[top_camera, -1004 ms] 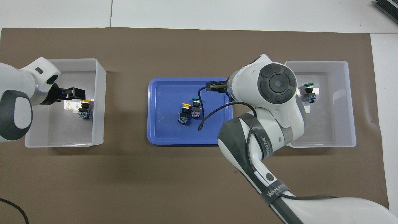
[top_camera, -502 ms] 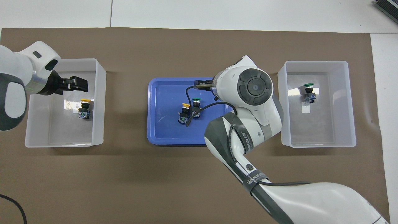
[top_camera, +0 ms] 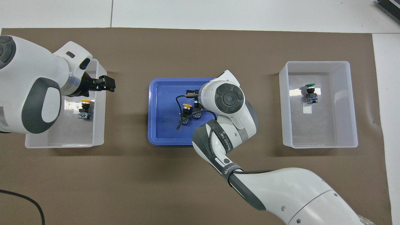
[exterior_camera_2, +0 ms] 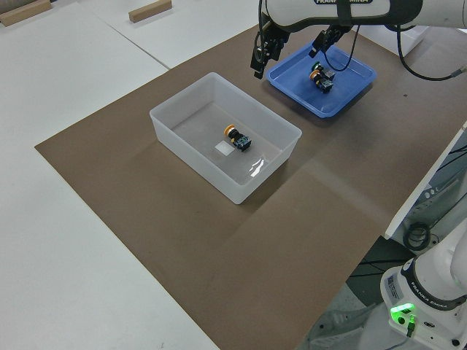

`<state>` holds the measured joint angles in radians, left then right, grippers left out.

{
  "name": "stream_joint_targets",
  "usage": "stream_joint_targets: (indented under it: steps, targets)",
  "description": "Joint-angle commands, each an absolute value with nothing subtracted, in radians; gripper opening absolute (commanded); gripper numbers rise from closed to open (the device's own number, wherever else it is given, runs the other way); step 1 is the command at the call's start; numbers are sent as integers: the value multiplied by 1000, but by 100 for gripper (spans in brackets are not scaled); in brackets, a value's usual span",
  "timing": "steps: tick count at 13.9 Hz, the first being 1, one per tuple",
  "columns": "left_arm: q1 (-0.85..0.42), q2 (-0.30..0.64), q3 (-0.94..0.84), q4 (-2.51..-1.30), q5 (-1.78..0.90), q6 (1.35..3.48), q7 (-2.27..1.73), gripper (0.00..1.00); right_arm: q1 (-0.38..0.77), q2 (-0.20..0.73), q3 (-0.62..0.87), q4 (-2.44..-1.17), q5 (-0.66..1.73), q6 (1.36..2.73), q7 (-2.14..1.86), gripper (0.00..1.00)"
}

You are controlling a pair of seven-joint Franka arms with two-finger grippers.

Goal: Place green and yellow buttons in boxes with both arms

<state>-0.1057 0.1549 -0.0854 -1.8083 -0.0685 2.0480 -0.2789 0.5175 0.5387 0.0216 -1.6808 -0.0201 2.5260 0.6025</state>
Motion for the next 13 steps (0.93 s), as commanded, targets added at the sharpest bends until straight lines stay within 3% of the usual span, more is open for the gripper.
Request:
stream_joint_targets:
  steps: [1,7,8,9,11,13]
  targets:
    - [-118,167,-74,-1793,-77,2063,-299,90,534,519,21,-1735,-29,2520,632,79]
    - [-114,169,-74,-1795,-77,2077,-299,90,558,488,21,-1798,-29,2487,661,78]
    - [-112,169,-74,-1796,-77,2083,-299,90,558,488,21,-1802,-29,2488,661,68]
    - [-112,169,-74,-1796,-77,2086,-299,90,557,488,21,-1802,-29,2487,663,50]
    - [-112,169,-74,-1798,-77,2088,-299,90,558,488,21,-1799,-29,2485,663,0]
    - [-112,169,-74,-1798,-77,2088,-299,90,551,467,18,-1795,-28,2474,661,0]
